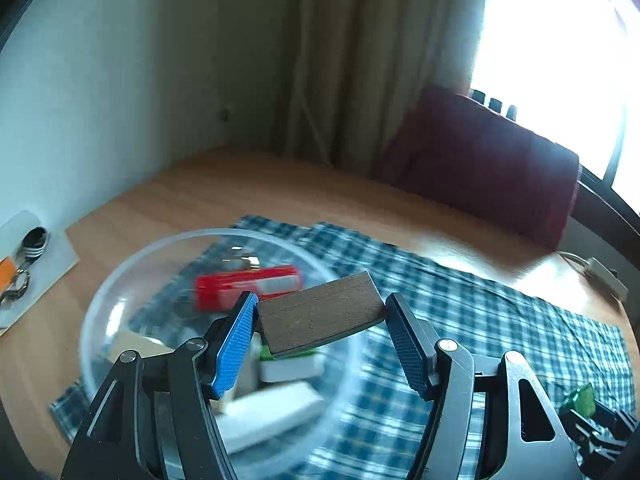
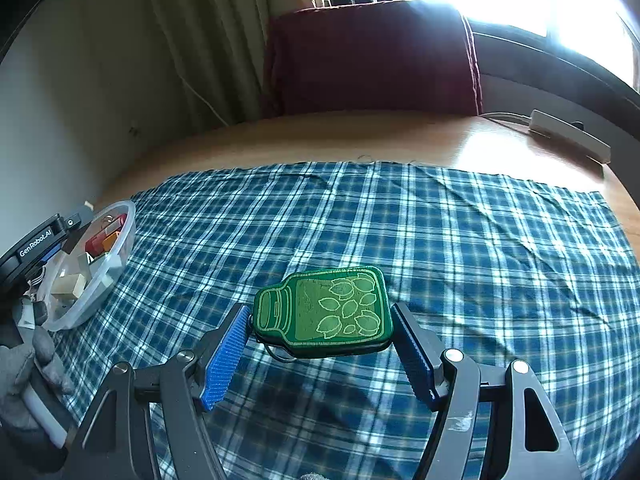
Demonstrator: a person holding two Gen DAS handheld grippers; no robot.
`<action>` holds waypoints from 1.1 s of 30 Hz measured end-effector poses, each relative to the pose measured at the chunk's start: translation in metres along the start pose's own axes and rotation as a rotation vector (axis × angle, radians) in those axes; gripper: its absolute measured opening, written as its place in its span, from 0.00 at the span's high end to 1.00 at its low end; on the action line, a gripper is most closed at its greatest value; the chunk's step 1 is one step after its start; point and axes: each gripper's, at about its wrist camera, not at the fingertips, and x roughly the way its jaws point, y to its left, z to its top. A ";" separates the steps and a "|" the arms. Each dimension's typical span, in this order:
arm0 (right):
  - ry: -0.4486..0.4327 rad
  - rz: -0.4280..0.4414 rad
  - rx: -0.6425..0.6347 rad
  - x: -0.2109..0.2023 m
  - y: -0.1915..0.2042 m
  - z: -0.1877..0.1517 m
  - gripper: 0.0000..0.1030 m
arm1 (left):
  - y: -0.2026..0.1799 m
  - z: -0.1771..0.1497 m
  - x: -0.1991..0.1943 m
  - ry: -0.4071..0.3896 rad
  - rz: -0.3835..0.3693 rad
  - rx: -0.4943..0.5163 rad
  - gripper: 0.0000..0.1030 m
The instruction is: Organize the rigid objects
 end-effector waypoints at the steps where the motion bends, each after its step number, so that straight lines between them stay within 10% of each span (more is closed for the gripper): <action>1: 0.003 0.002 -0.001 0.006 0.005 0.001 0.28 | 0.007 0.001 0.000 -0.001 0.010 -0.006 0.36; 26: -0.023 0.025 -0.073 0.016 0.054 0.016 0.28 | 0.050 -0.001 0.024 -0.007 0.122 -0.148 0.29; 33: 0.021 -0.015 -0.042 0.025 0.035 0.007 0.11 | 0.064 -0.005 0.011 -0.051 0.126 -0.206 0.20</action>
